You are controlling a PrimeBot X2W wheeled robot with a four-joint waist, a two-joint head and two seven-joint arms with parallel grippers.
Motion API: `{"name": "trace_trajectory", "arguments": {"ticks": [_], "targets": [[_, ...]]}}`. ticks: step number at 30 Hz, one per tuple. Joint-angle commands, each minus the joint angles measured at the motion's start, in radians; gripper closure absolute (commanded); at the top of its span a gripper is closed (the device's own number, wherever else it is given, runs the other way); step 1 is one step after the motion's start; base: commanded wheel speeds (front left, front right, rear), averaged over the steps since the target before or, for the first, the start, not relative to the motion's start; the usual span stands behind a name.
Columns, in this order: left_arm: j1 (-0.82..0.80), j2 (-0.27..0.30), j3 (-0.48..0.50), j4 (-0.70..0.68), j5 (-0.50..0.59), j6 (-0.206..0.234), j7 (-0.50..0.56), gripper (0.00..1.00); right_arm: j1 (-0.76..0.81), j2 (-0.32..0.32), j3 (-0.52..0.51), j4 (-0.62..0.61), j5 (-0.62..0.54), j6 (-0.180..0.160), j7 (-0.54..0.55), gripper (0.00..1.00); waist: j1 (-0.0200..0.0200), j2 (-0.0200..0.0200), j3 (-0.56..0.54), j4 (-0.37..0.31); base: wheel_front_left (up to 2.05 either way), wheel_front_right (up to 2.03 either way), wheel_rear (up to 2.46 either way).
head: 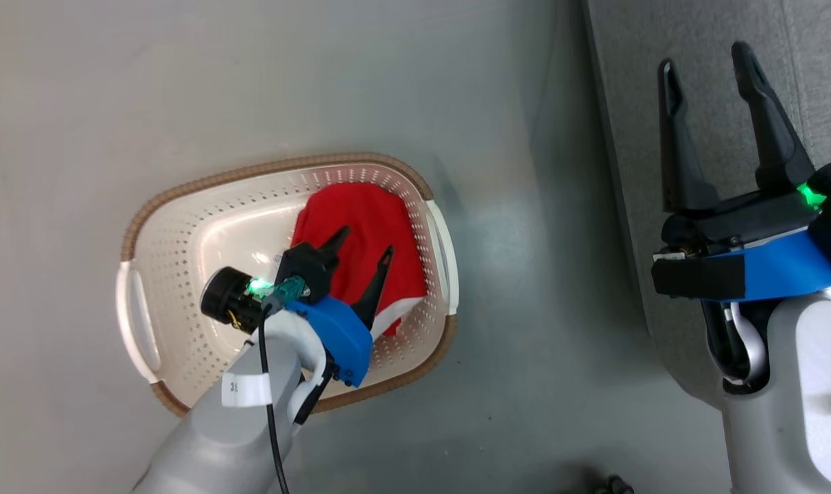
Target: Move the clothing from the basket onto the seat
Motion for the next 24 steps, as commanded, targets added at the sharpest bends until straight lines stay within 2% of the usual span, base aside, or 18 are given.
{"name": "trace_trajectory", "arguments": {"ticks": [1,11,24], "targets": [[-0.043,0.002,-0.01,0.028,-0.015,-0.002,-0.003,0.0,-0.025,0.001,0.005,-0.016,0.005,0.0,-0.001,0.0,-0.0002,0.0,0.059,-0.027,0.0,0.0,0.0],[-0.157,0.007,-0.036,0.265,-0.057,-0.002,0.041,0.0,-0.09,0.001,0.089,-0.055,0.027,0.0,-0.012,0.0,-0.0002,0.0,0.168,-0.079,0.0,0.0,0.0],[-0.182,-0.022,-0.047,0.383,-0.143,-0.002,0.138,0.0,-0.092,0.001,0.114,-0.036,0.045,0.0,-0.048,0.0,-0.0002,0.0,0.21,-0.108,0.0,0.0,0.0]]}}
